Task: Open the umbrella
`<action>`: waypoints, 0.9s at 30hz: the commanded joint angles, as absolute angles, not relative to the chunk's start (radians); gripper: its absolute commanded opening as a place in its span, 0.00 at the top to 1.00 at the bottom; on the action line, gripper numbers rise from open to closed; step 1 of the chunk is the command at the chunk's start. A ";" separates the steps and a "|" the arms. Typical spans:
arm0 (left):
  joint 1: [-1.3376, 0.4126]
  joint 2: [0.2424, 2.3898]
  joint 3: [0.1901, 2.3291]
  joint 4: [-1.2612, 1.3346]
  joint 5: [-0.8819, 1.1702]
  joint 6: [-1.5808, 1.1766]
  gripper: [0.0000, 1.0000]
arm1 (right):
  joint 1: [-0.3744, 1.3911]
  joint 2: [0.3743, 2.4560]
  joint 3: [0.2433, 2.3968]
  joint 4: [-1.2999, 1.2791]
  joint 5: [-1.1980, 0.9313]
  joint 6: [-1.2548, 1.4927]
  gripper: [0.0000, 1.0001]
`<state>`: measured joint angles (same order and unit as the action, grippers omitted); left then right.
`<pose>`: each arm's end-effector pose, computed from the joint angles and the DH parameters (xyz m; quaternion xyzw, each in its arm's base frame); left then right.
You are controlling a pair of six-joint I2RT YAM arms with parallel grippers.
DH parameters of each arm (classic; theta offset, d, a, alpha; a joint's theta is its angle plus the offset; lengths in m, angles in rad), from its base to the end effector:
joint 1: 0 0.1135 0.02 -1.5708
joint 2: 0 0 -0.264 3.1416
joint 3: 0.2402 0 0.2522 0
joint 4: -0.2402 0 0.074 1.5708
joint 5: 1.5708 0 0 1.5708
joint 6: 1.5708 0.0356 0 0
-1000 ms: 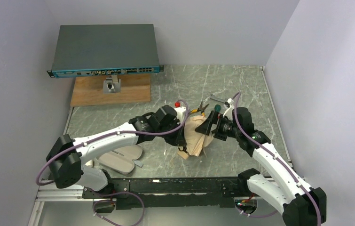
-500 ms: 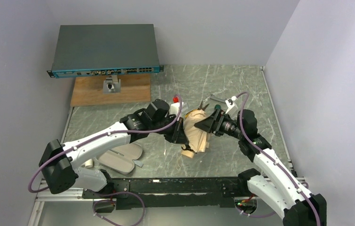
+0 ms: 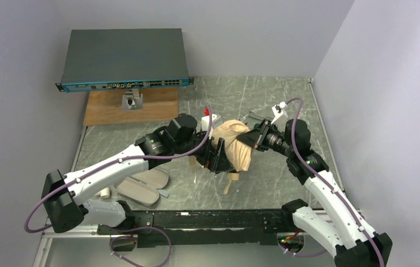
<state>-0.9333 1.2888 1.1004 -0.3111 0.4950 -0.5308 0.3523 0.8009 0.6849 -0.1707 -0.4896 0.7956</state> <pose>0.1595 -0.2438 0.3297 0.2892 0.7919 -0.4875 0.2273 0.1703 0.0804 0.3045 0.0292 0.7899 0.4784 0.3825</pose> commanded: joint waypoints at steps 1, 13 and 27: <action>-0.945 1.239 1.141 -0.297 0.250 -0.508 0.01 | 0.363 0.837 0.854 -0.343 -0.328 0.772 1.00; -1.177 1.205 1.146 -0.358 -0.273 -0.553 0.01 | 0.364 0.891 1.024 -0.485 -0.092 0.862 1.00; -1.248 1.392 1.228 -0.229 -0.213 -0.531 0.05 | 0.363 0.885 1.070 -0.522 -0.060 0.890 1.00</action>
<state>-1.2354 1.3582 1.1786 -0.3130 -0.2287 -0.5385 0.3599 0.9043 1.0050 -0.5495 -0.0704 0.8577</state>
